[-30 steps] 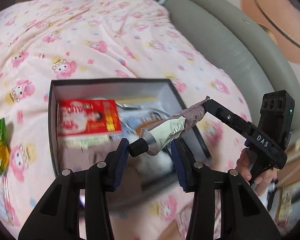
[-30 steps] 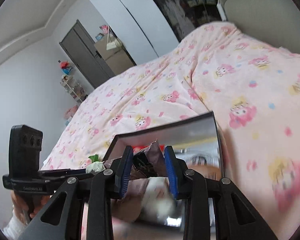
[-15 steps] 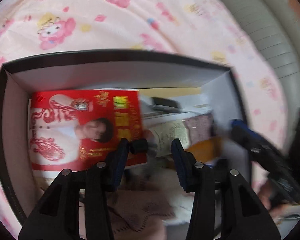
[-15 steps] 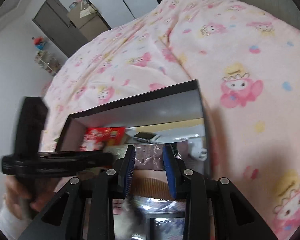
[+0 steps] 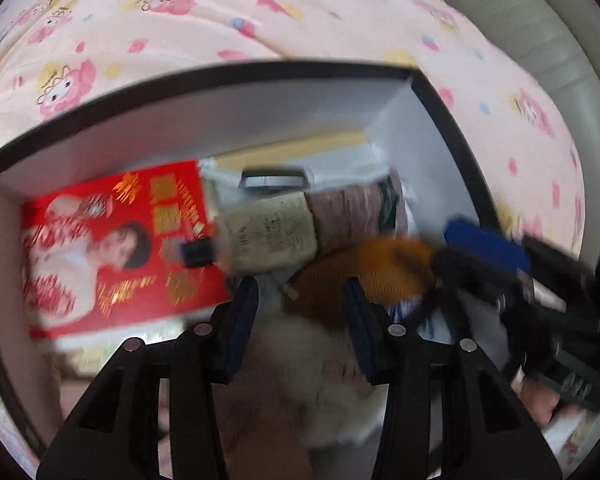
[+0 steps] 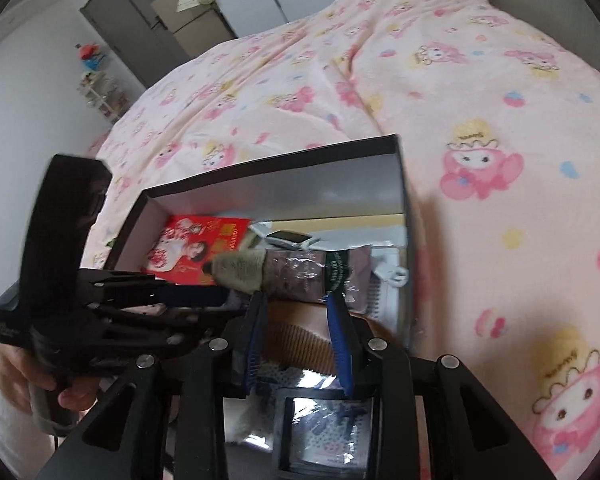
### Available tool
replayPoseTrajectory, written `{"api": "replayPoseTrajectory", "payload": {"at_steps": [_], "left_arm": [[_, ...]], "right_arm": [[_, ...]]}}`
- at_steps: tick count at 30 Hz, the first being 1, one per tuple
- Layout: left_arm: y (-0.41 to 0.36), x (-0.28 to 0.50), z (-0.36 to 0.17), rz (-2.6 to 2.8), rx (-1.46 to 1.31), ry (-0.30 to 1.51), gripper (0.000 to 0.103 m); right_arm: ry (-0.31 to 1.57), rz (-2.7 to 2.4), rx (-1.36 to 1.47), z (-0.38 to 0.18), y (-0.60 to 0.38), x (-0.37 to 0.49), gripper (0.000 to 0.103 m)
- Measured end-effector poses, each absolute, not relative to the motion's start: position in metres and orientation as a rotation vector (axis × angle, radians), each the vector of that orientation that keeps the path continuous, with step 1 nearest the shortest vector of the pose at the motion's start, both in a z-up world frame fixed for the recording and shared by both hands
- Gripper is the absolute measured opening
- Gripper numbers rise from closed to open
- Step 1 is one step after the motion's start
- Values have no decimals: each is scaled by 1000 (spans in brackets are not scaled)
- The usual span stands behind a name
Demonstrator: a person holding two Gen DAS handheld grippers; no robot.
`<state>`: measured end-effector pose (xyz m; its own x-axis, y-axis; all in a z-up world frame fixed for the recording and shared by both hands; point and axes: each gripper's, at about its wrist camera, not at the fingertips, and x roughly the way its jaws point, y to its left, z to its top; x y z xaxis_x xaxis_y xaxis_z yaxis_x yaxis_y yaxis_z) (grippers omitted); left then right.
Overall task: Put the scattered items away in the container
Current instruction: 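Open both grippers to release the tube into the box, then withdraw both grippers from the box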
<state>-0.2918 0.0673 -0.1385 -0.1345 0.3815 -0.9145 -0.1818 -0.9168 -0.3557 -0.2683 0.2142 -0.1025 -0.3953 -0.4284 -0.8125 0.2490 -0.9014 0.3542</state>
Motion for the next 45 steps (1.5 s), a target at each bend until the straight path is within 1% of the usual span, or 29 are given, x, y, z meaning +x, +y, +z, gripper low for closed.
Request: {"api": "replayPoseTrajectory", "payload": {"at_steps": [2, 4, 5, 7, 8, 9, 13, 17, 20, 22, 24, 25, 27, 29, 31, 33, 35, 41, 43, 45], "left_arm": [[68, -305, -140, 2126, -1764, -308, 44], [75, -310, -139, 2083, -1739, -363, 45], [81, -311, -139, 2060, -1732, -371, 45], [95, -312, -139, 2061, -1725, -309, 45], [100, -314, -140, 2076, -1719, -285, 45], [102, -316, -141, 2076, -1714, -298, 45], [98, -320, -144, 2028, -1652, -499, 45], [104, -324, -148, 2034, -1629, -551, 45], [99, -319, -135, 2088, -1569, -603, 45], [96, -304, -124, 2180, -1519, -566, 45], [100, -281, -116, 2293, -1461, -471, 45], [102, -275, -115, 2317, -1445, -451, 45], [99, -256, -108, 2350, -1425, -462, 46], [83, -238, -96, 2406, -1367, -445, 50], [79, -217, -75, 2471, -1293, -367, 57], [82, -199, -59, 2504, -1242, -288, 59], [83, -179, -44, 2516, -1194, -247, 60], [72, -118, -2, 2546, -1111, -184, 62], [70, -102, 8, 2552, -1093, -154, 62], [66, -83, 15, 2559, -1075, -127, 62]], "right_arm": [[-245, -2354, 1403, -101, 216, -265, 27], [-202, -2435, 1382, -97, 217, -262, 27], [-181, -2466, 1354, -94, 217, -259, 27], [-170, -2561, 1298, -86, 223, -255, 26], [-180, -2586, 1277, -82, 227, -256, 26], [-213, -2590, 1262, -81, 231, -257, 26], [-231, -2611, 1285, -84, 238, -260, 26], [-316, -2640, 1255, -77, 250, -256, 26], [-354, -2652, 1280, -82, 260, -260, 26], [-366, -2641, 1339, -90, 262, -259, 26], [-456, -2630, 1346, -88, 263, -250, 26], [-474, -2633, 1336, -86, 262, -246, 26], [-429, -2663, 1288, -76, 254, -234, 27], [-315, -2708, 1265, -68, 244, -217, 28], [-315, -2720, 1261, -65, 243, -202, 28], [-347, -2715, 1251, -59, 241, -183, 32], [-326, -2733, 1228, -51, 235, -166, 35], [-262, -2758, 1143, -13, 214, -109, 37], [-225, -2772, 1105, 0, 208, -87, 41], [-218, -2773, 1085, 6, 205, -72, 48]]}}
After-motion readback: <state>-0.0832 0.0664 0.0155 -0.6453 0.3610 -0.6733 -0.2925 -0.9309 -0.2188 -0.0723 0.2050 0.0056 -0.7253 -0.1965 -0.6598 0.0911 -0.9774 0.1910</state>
